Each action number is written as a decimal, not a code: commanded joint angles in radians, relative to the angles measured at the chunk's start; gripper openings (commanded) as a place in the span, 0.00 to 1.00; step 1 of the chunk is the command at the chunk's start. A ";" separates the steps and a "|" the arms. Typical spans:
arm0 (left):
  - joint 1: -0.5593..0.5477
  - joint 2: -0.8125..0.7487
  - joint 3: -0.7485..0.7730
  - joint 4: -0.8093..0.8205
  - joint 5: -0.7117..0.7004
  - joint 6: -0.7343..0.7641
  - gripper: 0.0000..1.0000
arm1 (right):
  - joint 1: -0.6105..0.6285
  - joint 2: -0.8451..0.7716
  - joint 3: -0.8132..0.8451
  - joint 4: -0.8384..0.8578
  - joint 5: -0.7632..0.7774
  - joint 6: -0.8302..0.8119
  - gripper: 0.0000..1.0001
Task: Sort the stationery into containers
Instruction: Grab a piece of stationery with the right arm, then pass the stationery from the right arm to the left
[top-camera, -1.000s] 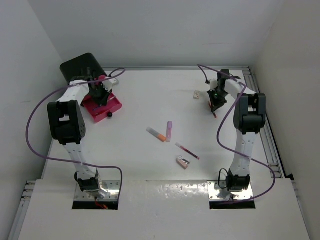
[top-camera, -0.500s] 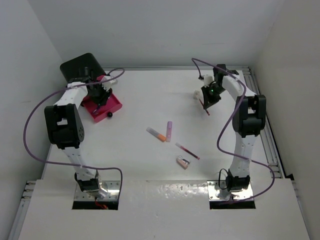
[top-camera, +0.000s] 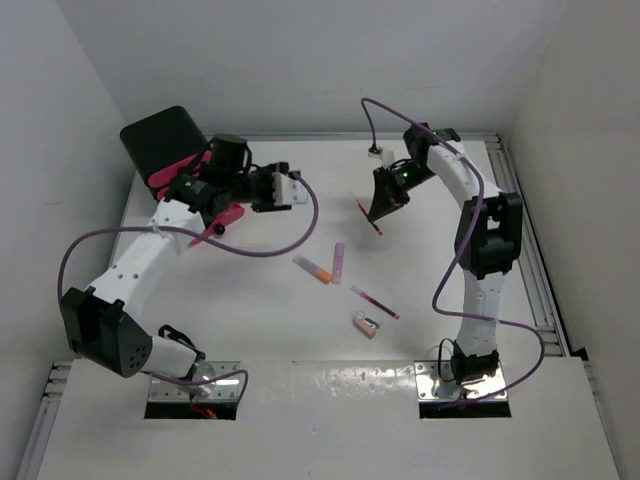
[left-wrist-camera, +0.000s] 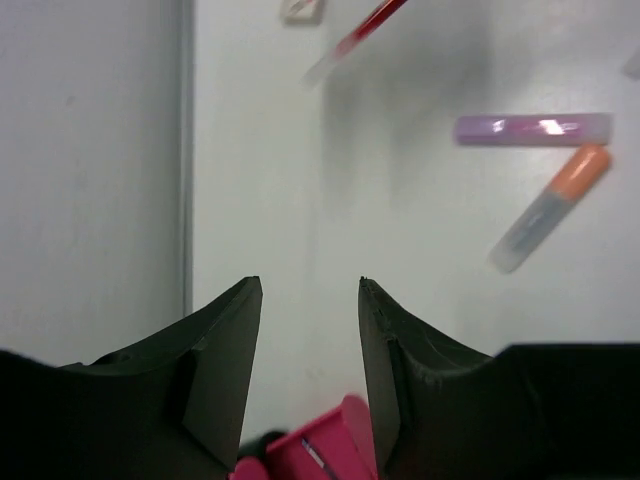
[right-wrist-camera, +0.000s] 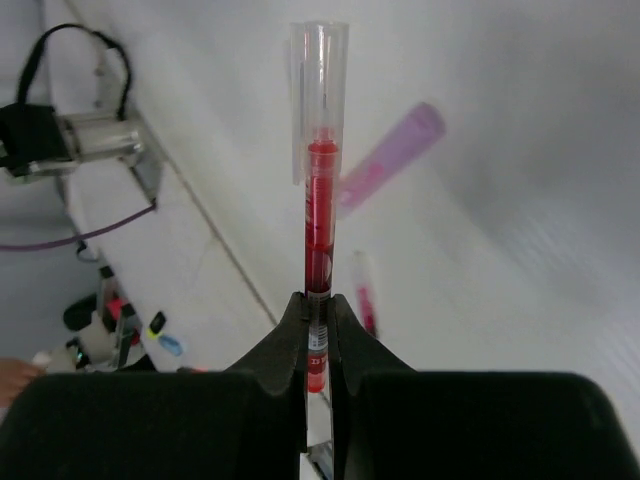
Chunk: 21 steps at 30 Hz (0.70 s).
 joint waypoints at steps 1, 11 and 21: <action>-0.099 -0.019 -0.046 -0.004 0.030 0.096 0.50 | 0.051 -0.022 0.085 -0.121 -0.185 -0.045 0.00; -0.266 -0.054 -0.190 0.182 -0.027 0.188 0.50 | 0.147 -0.039 0.083 -0.244 -0.255 -0.154 0.00; -0.340 -0.043 -0.229 0.252 -0.067 0.194 0.50 | 0.198 -0.061 0.075 -0.247 -0.245 -0.171 0.00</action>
